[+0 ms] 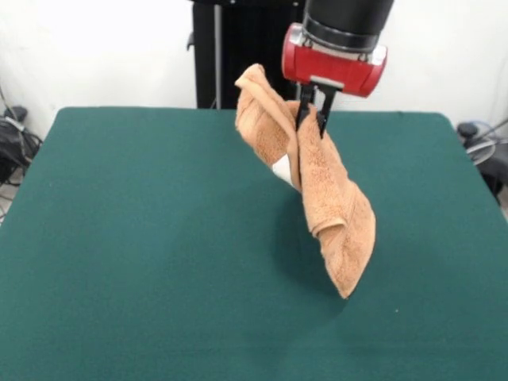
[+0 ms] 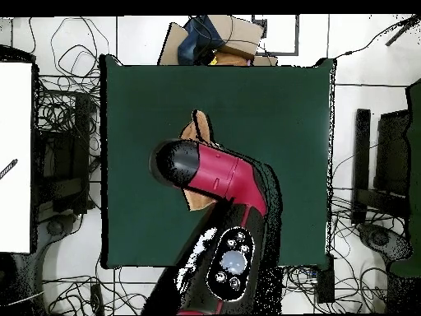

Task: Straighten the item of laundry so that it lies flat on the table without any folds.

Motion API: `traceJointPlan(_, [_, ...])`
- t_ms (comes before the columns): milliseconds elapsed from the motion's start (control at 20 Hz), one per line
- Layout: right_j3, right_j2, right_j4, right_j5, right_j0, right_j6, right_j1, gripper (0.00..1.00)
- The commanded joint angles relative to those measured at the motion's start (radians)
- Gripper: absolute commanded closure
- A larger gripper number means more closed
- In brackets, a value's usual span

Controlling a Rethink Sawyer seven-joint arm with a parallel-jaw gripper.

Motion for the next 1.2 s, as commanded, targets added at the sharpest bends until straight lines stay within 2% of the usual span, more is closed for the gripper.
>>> traceJointPlan(50, [0.055,-0.015,0.029,0.140,0.035,0.305,-0.044,1.00])
traceJointPlan(550, [0.074,-0.054,0.042,0.155,0.086,0.331,-0.075,1.00])
traceJointPlan(1200, [0.078,-0.010,0.073,0.092,0.038,0.287,-0.045,1.00])
